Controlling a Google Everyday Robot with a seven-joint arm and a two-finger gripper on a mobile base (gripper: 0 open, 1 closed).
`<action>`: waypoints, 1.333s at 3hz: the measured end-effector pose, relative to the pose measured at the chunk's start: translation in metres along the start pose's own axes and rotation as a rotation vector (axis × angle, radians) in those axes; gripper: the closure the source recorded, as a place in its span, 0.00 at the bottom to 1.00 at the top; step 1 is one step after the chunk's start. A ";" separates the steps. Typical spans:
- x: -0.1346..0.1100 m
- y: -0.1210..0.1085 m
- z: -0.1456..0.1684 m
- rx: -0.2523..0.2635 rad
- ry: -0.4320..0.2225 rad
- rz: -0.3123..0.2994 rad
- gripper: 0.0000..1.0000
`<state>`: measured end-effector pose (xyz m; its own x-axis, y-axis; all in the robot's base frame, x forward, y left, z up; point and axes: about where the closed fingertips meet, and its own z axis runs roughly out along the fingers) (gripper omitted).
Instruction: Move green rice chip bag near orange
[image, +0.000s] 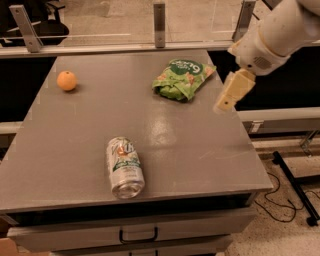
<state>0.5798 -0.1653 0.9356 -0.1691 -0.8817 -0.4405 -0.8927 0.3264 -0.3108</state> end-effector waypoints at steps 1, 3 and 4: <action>-0.026 -0.045 0.034 0.017 -0.079 0.094 0.00; -0.053 -0.073 0.078 -0.022 -0.119 0.249 0.00; -0.055 -0.070 0.102 -0.022 -0.132 0.321 0.00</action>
Offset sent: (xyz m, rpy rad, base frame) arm 0.1606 0.0814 -0.0331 0.3333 0.1479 -0.2752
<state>0.6940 -0.1050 0.8960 -0.3883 -0.6832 -0.6184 -0.8117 0.5713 -0.1214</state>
